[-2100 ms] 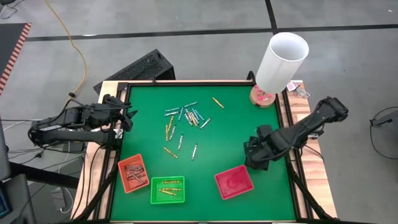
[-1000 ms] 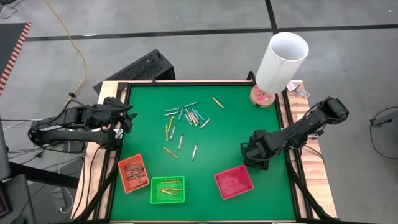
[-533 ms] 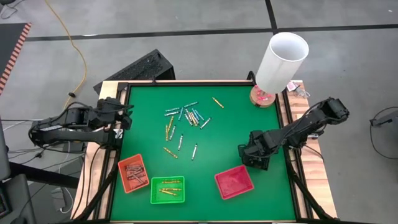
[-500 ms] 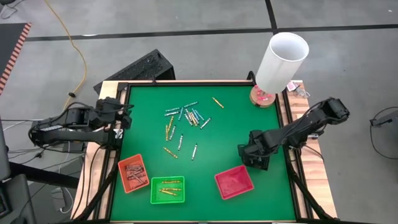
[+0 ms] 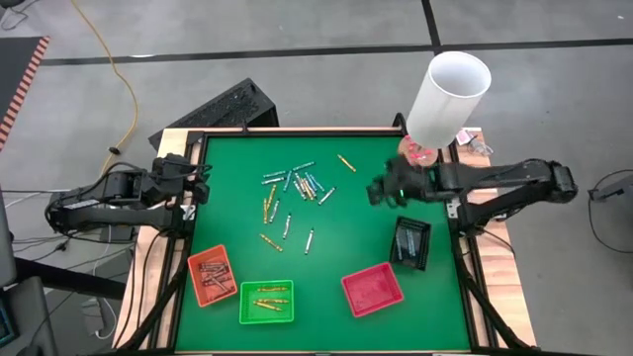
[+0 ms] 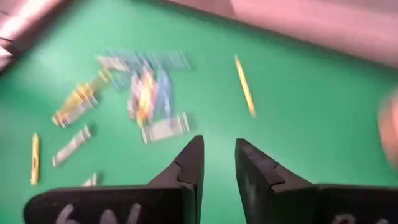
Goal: Sort crayons
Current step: Put the blue crayon into the black bin
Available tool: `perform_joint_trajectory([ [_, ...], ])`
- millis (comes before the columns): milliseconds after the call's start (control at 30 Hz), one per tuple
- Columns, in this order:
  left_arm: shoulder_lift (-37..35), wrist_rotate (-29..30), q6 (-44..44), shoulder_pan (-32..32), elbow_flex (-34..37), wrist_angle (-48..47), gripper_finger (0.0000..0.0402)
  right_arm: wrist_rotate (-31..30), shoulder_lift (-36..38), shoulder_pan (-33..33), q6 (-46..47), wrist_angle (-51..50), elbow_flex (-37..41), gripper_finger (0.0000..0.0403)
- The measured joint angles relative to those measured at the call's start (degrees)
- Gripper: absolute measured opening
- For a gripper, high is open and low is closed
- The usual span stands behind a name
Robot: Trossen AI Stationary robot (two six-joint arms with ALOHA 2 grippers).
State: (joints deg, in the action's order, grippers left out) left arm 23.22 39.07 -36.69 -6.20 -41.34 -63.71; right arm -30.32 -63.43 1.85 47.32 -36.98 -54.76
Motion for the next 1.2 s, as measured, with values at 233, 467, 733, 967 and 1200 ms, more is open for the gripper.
perform_joint_trajectory([
  [233, 0.02, -0.43, -0.07, -0.42, 0.00, 0.31, 0.0223, 18.30, -12.13, 14.73, -21.63, 31.64, -1.07, 0.0088],
  [467, 0.02, -2.53, -7.78, -0.42, 0.00, 0.44, 0.0223, 29.76, -31.38, 19.90, -29.04, 13.90, -13.87, 0.0088],
  [733, 0.02, -4.02, -9.40, -0.42, 0.00, 0.21, 0.0223, 30.40, -47.42, 15.80, -36.60, 1.82, -31.64, 0.0088],
  [967, 0.02, -3.64, -7.14, -0.42, 0.00, 0.18, 0.0223, 30.25, -53.11, 14.10, -38.81, -0.56, -38.51, 0.0088],
  [1200, 0.02, -3.71, -7.09, -0.42, 0.02, 0.18, 0.0223, 29.76, -55.53, 14.99, -37.87, -2.16, -38.60, 0.0088],
])
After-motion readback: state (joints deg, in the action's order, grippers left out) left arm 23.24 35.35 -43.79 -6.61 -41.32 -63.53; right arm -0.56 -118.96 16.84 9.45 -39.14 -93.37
